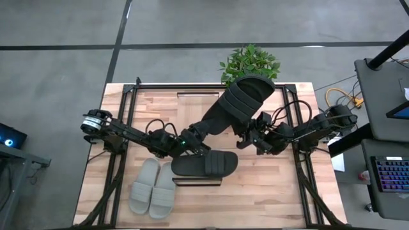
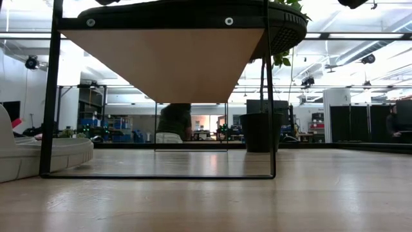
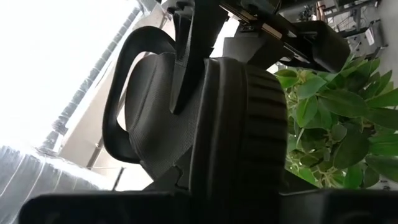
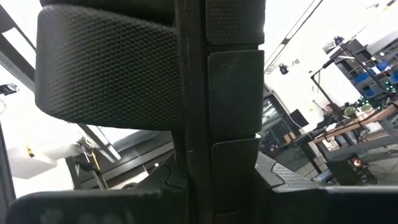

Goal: Pick and place slides into the shelf
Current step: Put the black slipper on the shelf

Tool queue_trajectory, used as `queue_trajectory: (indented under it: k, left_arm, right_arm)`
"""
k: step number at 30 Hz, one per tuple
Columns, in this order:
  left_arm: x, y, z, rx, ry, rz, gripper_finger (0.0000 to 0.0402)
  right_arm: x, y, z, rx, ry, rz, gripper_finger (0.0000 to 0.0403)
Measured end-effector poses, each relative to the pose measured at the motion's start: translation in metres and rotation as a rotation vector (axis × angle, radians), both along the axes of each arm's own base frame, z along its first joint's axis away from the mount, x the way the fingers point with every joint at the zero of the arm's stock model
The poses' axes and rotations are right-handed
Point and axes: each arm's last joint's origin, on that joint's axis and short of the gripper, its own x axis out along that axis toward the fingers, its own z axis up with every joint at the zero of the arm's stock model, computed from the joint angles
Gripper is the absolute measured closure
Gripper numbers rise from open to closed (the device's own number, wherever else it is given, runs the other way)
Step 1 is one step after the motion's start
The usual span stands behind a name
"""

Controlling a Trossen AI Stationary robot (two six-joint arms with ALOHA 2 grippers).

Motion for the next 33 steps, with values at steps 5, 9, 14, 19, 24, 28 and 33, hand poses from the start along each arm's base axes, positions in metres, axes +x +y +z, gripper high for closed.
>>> queue_trajectory:
  k: [5, 9, 14, 19, 24, 28, 33]
  left_arm:
    - [0.000, 0.000, 0.000, -0.015, 0.002, 0.017, 0.0351]
    - [-0.001, 0.000, 0.000, -0.016, 0.005, 0.029, 0.0351]
    - [-0.002, -0.001, 0.001, -0.016, 0.003, 0.039, 0.0351]
    - [-0.008, 0.001, 0.009, -0.040, -0.044, 0.053, 0.0353]
    - [-0.014, 0.004, 0.016, -0.068, -0.115, 0.069, 0.0353]
    - [-0.019, 0.005, 0.020, -0.110, -0.125, 0.104, 0.0353]
    - [-0.027, 0.007, 0.027, -0.182, -0.127, 0.166, 0.0354]
  right_arm:
    - [0.000, 0.000, 0.000, -0.017, 0.010, -0.005, 0.0330]
    - [0.000, 0.000, 0.000, -0.032, 0.015, -0.009, 0.0323]
    - [0.001, 0.001, 0.000, -0.057, 0.023, -0.011, 0.0235]
    - [0.000, 0.001, 0.000, -0.059, 0.018, -0.009, 0.0185]
    - [0.002, 0.003, -0.001, -0.078, 0.033, 0.012, 0.0177]
    - [0.003, 0.007, -0.003, -0.095, 0.062, 0.033, 0.0180]
    - [0.001, 0.015, -0.003, -0.144, 0.128, 0.035, 0.0177]
